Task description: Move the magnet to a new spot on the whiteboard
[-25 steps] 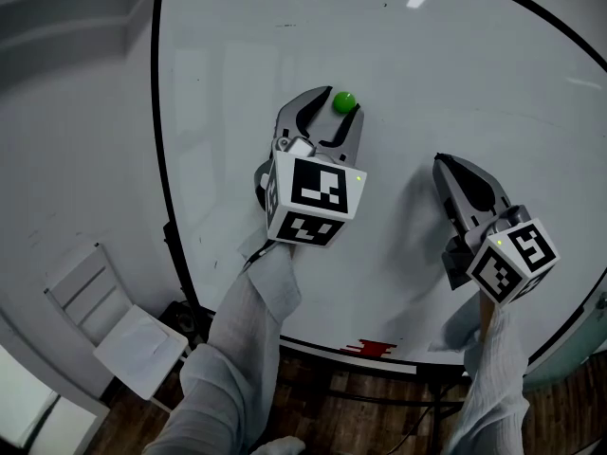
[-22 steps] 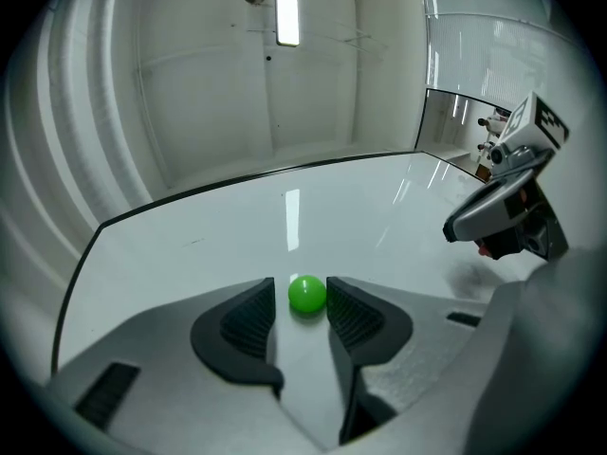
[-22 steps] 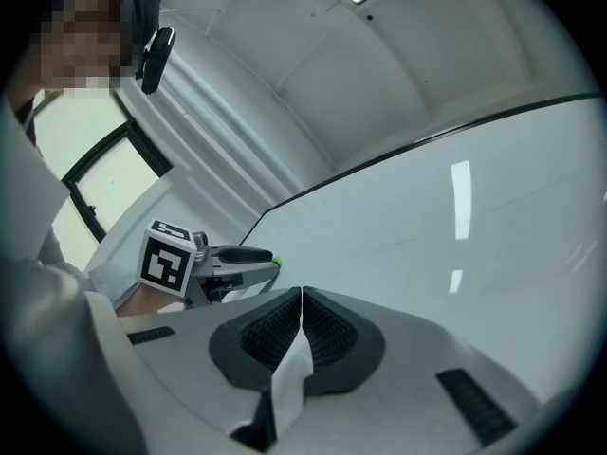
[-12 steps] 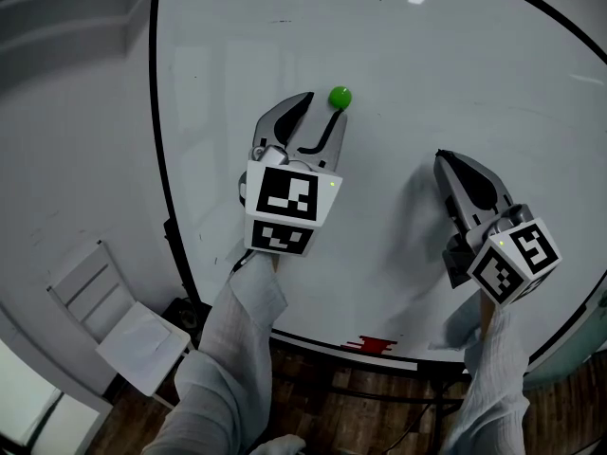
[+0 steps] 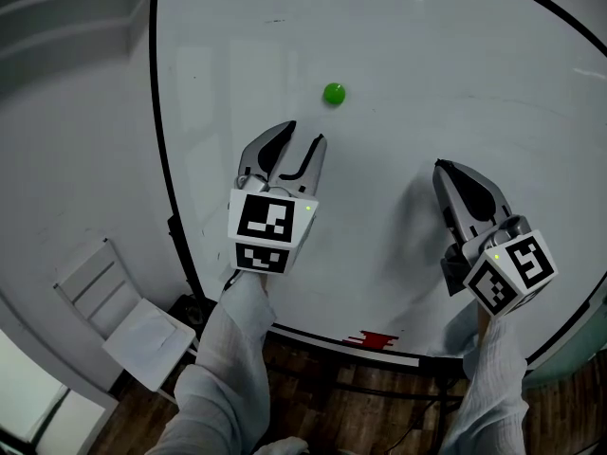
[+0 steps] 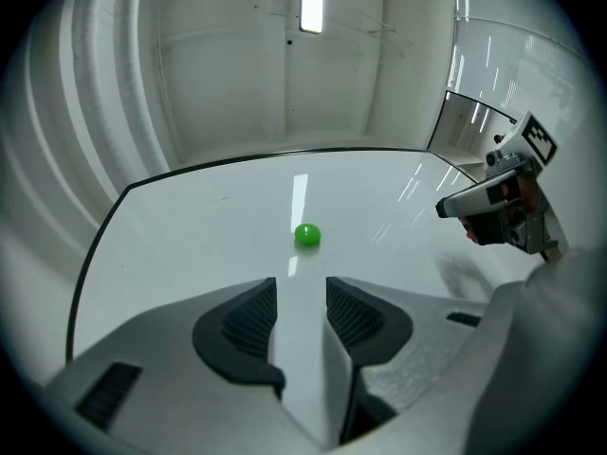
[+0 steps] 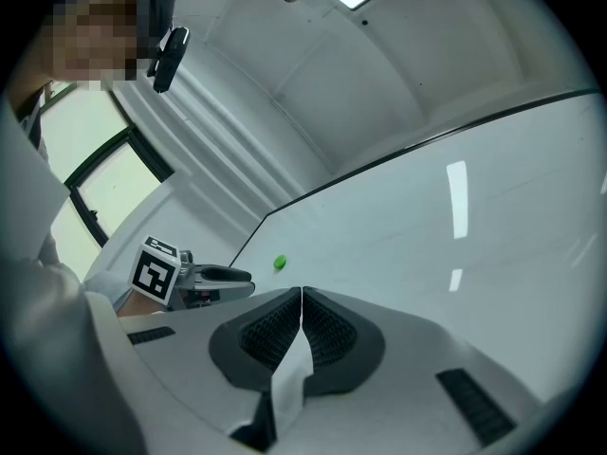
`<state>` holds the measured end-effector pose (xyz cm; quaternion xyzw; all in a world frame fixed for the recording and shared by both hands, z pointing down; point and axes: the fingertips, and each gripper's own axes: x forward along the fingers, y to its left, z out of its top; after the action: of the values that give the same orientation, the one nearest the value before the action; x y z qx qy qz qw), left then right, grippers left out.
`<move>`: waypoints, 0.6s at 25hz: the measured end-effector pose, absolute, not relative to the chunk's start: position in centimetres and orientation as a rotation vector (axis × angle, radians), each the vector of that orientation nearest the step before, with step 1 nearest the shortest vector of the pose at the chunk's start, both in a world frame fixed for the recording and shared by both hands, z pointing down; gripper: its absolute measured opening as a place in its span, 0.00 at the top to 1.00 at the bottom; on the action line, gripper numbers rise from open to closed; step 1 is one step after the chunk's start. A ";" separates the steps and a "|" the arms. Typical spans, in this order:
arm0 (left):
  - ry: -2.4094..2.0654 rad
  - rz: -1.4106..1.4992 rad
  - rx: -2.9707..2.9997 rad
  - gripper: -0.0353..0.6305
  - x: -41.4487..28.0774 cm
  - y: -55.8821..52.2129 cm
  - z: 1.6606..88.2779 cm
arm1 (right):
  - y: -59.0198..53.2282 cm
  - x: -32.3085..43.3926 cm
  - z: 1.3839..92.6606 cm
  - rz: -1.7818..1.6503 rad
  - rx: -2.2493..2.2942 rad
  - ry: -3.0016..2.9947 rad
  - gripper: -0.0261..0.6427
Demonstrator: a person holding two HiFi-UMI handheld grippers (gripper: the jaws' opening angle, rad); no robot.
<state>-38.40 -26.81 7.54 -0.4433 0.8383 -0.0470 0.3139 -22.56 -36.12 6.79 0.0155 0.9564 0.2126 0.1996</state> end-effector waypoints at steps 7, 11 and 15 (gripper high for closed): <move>2.276 -0.104 -1.177 0.70 -37.1 -25.8 10.3 | -37.2 -20.5 9.2 0.635 0.022 2.698 0.92; 2.311 -0.104 -1.192 0.70 -36.2 -25.8 12.4 | -38.1 -19.5 10.9 0.609 0.024 2.722 0.92; 2.355 -0.107 -1.210 0.72 -35.1 -25.6 14.6 | -39.1 -18.6 12.5 0.547 0.031 2.752 0.92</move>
<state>-35.11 -25.62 14.62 -0.4428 0.8620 -0.0393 0.2435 -18.61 -39.14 12.49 0.0108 0.9669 0.1922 0.1672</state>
